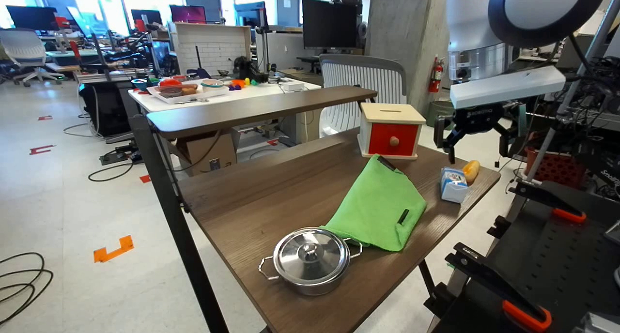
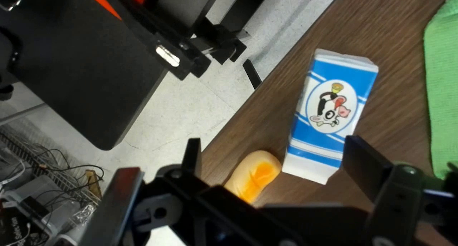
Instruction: Pick the milk carton and move it to the left on the desk
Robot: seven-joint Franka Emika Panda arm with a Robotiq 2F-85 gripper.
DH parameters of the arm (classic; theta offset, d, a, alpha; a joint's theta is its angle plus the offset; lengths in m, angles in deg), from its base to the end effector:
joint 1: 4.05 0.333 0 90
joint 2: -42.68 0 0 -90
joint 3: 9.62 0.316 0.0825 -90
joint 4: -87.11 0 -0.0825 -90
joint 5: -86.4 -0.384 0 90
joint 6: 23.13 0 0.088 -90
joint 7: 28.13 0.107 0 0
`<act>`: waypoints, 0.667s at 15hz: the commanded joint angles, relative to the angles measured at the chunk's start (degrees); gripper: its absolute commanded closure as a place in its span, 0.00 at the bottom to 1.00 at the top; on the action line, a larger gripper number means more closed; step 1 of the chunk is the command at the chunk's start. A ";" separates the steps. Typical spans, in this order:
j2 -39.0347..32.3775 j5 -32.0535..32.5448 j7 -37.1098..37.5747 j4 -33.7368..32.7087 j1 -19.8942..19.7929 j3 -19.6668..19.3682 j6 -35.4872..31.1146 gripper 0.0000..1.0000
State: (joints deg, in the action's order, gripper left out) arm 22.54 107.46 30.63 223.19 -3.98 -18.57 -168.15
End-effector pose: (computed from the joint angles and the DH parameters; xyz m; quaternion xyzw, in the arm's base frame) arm 0.4763 -0.0751 0.1627 0.8998 -0.4089 -0.0394 0.1469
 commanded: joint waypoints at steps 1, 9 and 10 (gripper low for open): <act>-2.63 -1.84 5.31 -0.20 2.53 -2.23 -3.83 0.00; -7.33 -3.81 13.15 -2.35 5.56 -4.22 -5.93 0.00; -7.76 -3.80 13.92 -2.75 5.94 -4.43 -6.09 0.00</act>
State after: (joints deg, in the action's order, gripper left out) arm 17.30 104.37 42.15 222.05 -0.26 -21.21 -172.25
